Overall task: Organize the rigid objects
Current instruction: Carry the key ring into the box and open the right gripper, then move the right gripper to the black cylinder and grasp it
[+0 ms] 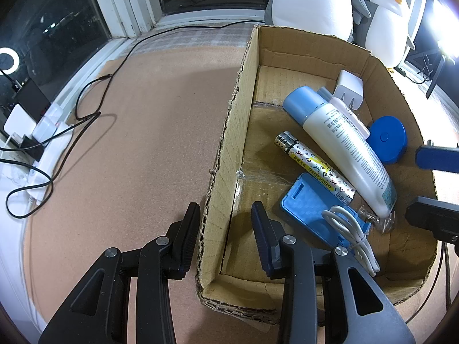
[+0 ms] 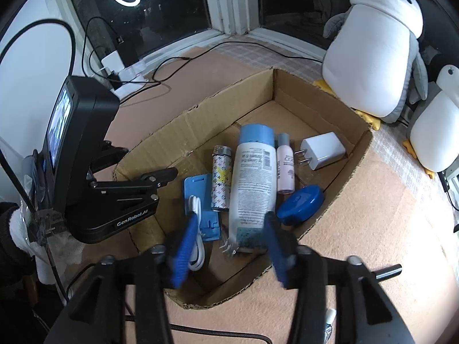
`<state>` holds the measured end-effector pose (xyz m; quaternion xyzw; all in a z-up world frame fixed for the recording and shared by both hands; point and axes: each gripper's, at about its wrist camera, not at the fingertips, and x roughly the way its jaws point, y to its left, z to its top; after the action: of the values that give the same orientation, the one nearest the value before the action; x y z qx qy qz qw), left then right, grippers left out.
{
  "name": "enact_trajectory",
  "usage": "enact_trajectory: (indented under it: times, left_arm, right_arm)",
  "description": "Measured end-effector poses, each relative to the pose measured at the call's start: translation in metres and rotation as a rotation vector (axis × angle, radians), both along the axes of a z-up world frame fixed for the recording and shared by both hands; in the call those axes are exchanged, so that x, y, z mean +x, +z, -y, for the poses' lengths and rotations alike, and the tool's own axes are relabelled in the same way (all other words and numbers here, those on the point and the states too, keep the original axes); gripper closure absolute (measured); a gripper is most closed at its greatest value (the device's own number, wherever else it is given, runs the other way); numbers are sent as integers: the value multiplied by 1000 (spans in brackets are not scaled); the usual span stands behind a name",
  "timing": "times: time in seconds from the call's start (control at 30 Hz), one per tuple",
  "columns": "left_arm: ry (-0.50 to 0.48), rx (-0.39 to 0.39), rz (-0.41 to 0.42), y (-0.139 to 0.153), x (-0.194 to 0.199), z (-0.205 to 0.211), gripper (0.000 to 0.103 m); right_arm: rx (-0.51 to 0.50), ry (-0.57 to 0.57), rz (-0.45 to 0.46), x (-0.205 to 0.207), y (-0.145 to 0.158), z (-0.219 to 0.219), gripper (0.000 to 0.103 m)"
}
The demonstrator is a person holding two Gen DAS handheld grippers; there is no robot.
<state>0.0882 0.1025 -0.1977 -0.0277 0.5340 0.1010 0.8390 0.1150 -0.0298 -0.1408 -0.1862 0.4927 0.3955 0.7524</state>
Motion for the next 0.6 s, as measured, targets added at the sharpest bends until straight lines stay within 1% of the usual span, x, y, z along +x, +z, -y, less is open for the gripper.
enact_trajectory:
  times: [0.3, 0.5, 0.6]
  left_arm:
    - [0, 0, 0, 0, 0, 0, 67]
    - [0, 0, 0, 0, 0, 0, 67]
    - [1, 0, 0, 0, 0, 0, 67]
  right_arm:
    - [2, -51, -13, 6, 3, 11, 54]
    - [28, -166, -10, 22, 14, 39, 54]
    - [50, -239, -32, 34, 17, 59, 54]
